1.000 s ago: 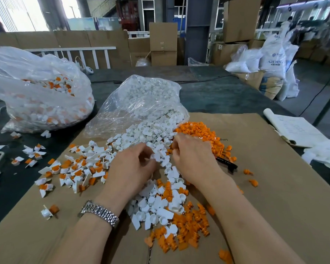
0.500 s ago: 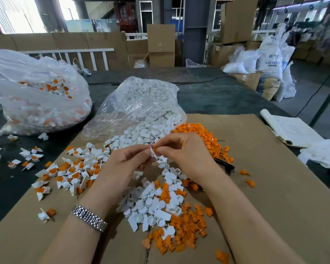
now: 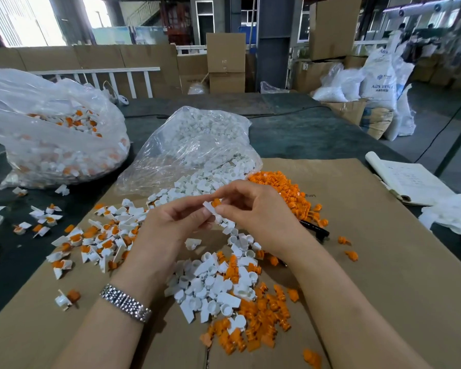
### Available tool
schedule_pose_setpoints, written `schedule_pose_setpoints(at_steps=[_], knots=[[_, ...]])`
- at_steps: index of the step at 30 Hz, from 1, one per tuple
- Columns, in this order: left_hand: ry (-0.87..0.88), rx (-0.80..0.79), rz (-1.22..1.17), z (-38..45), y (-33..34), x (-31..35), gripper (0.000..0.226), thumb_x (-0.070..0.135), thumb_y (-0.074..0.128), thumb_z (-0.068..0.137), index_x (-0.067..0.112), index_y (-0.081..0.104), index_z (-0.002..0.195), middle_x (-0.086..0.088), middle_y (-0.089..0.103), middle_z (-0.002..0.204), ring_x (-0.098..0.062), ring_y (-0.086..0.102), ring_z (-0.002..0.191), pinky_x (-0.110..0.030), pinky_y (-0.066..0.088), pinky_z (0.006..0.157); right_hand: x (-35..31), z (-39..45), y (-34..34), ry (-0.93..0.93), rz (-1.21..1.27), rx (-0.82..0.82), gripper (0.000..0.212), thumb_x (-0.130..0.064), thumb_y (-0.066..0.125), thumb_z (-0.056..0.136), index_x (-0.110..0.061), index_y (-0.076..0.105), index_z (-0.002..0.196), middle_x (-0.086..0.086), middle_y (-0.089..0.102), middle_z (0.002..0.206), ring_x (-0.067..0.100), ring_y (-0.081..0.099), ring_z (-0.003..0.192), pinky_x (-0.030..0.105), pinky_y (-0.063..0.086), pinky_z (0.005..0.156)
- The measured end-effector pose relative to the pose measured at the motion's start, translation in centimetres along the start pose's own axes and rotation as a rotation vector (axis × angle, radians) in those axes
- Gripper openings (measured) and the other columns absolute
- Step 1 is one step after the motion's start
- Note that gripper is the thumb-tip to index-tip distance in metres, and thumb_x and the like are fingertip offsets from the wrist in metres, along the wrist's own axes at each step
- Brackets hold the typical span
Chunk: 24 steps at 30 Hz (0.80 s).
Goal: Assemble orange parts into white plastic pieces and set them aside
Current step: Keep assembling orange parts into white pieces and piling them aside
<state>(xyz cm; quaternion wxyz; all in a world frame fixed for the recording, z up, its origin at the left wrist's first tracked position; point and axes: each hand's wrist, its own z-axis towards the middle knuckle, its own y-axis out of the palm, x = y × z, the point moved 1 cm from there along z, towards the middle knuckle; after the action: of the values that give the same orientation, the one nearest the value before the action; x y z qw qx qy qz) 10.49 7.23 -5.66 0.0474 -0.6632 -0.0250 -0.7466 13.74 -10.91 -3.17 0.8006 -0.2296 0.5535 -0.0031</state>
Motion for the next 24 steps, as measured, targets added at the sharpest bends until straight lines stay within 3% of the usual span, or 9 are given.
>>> schedule_pose_setpoints(at_steps=[3,9,19,24], knots=[[-0.039,-0.031,-0.175,0.31,-0.16,-0.22,0.026,0.020,0.077,0.077,0.019,0.081,0.103,-0.015,0.078,0.101,-0.029,0.074,0.094,-0.029,0.059,0.082,-0.14,-0.08,-0.41,-0.039,0.022,-0.027,0.018,-0.014,0.074,0.090,-0.022,0.075,0.105,-0.001,0.069,0.088,0.009,0.065,0.080,0.020,0.054,0.077],[-0.052,-0.098,-0.303,0.58,-0.25,-0.37,0.039,0.023,0.083,0.070,0.007,0.080,0.105,-0.019,0.077,0.101,-0.025,0.075,0.087,-0.024,0.059,0.076,-0.30,-0.16,-0.82,-0.083,-0.003,-0.004,0.020,-0.015,0.076,0.087,-0.020,0.076,0.107,-0.004,0.072,0.089,0.007,0.068,0.085,0.022,0.056,0.084],[-0.060,-0.095,-0.286,0.45,-0.35,-0.07,0.038,0.024,0.082,0.073,0.006,0.080,0.107,-0.022,0.077,0.102,-0.024,0.074,0.086,-0.023,0.059,0.076,-0.60,-0.30,-0.50,-0.176,-0.132,0.047,0.021,-0.019,0.076,0.087,-0.020,0.077,0.108,-0.007,0.069,0.092,0.007,0.066,0.089,0.026,0.055,0.084],[-0.040,-0.080,-0.171,0.01,-0.15,0.28,0.037,0.036,0.080,0.073,0.020,0.082,0.106,-0.015,0.078,0.103,-0.026,0.076,0.092,-0.024,0.059,0.081,-0.69,-0.28,-0.27,-0.245,-0.277,0.049,0.023,-0.018,0.076,0.088,-0.017,0.076,0.111,-0.004,0.069,0.095,0.006,0.063,0.088,0.026,0.053,0.084]])
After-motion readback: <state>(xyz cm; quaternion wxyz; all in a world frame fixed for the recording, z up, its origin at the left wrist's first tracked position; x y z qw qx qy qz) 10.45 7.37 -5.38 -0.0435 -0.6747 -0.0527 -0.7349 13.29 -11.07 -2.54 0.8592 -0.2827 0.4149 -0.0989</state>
